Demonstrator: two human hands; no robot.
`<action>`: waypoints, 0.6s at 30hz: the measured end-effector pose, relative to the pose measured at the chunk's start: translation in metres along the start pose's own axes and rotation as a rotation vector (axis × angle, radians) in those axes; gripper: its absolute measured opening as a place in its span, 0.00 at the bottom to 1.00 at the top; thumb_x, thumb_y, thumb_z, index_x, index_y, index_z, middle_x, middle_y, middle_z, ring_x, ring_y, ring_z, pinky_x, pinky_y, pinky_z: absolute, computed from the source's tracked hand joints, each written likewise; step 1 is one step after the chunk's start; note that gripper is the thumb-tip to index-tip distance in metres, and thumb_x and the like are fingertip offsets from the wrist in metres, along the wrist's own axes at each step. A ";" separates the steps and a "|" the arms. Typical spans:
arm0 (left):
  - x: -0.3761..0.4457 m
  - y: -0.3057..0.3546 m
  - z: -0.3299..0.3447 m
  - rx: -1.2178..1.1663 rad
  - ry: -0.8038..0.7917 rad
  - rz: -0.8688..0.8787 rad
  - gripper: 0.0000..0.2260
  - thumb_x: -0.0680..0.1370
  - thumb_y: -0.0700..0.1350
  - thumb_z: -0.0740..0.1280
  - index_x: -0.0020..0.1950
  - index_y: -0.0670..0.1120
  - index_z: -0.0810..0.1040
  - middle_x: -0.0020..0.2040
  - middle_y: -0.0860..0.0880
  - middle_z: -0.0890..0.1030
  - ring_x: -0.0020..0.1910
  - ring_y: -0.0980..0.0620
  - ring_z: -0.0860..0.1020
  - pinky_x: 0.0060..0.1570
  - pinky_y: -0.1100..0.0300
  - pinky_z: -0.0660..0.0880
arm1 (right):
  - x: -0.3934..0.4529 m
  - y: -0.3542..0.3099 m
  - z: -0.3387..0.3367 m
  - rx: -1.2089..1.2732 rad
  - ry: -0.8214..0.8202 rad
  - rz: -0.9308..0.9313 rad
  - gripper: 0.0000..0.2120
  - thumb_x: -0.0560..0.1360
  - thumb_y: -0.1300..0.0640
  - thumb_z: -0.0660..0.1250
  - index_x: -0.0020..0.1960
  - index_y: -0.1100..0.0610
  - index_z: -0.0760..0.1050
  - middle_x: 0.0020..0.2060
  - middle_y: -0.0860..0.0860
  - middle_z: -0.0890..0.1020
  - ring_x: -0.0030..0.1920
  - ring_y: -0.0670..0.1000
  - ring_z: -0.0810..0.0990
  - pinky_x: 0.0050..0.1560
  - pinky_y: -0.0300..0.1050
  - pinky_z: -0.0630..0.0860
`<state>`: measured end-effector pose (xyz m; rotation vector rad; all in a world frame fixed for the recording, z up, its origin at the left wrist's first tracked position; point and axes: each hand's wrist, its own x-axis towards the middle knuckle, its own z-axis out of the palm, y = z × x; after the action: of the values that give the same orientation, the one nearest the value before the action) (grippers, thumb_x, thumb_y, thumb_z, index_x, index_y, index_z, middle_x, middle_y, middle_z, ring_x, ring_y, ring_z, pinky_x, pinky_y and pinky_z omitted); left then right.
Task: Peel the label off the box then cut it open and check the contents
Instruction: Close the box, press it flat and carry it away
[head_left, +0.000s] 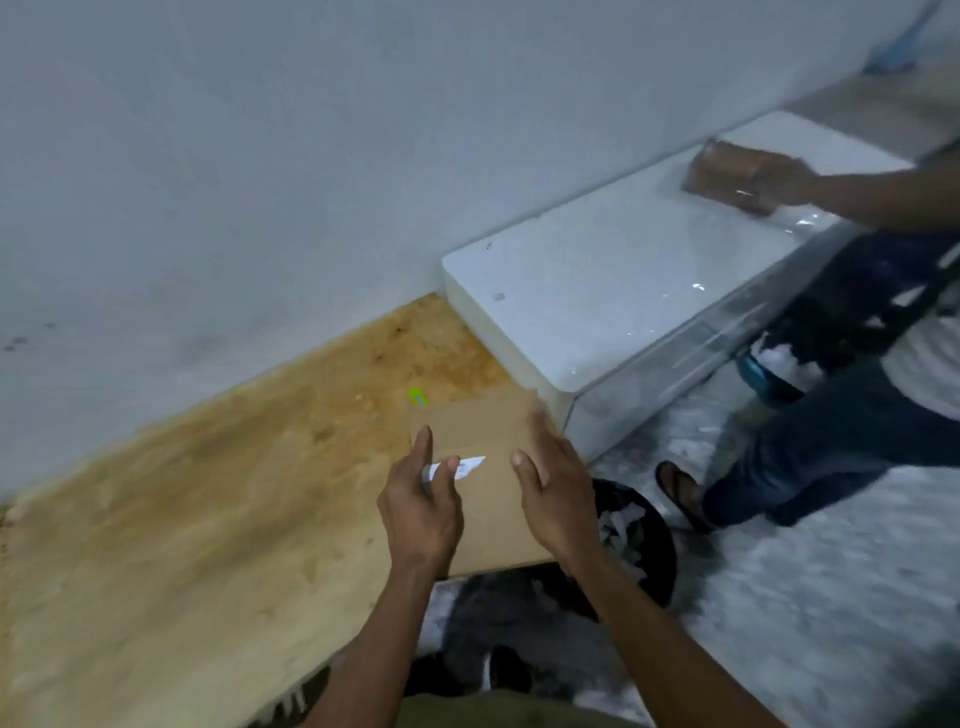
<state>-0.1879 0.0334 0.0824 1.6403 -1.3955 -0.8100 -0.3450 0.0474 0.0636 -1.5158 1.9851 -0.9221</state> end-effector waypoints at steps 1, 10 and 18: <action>-0.002 0.003 0.009 -0.006 -0.030 0.027 0.21 0.78 0.50 0.69 0.70 0.45 0.77 0.59 0.44 0.83 0.55 0.52 0.79 0.52 0.68 0.67 | -0.008 0.012 -0.009 -0.001 0.002 0.015 0.29 0.81 0.45 0.58 0.79 0.41 0.51 0.69 0.52 0.72 0.65 0.52 0.72 0.57 0.41 0.69; -0.039 -0.002 0.047 0.102 -0.617 0.214 0.21 0.80 0.48 0.68 0.73 0.49 0.73 0.56 0.42 0.82 0.54 0.42 0.80 0.52 0.57 0.74 | -0.104 0.055 -0.035 0.075 0.365 0.488 0.25 0.80 0.52 0.64 0.75 0.52 0.65 0.69 0.55 0.73 0.67 0.57 0.74 0.64 0.43 0.68; -0.077 -0.022 0.057 0.248 -0.860 0.251 0.27 0.80 0.46 0.65 0.78 0.46 0.63 0.65 0.35 0.73 0.59 0.34 0.75 0.50 0.57 0.67 | -0.160 0.060 -0.030 0.037 0.344 0.628 0.25 0.81 0.49 0.59 0.77 0.51 0.61 0.73 0.54 0.69 0.71 0.55 0.69 0.64 0.41 0.67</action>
<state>-0.2410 0.1007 0.0343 1.2752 -2.3148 -1.3088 -0.3616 0.2174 0.0339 -0.6502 2.4483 -0.9662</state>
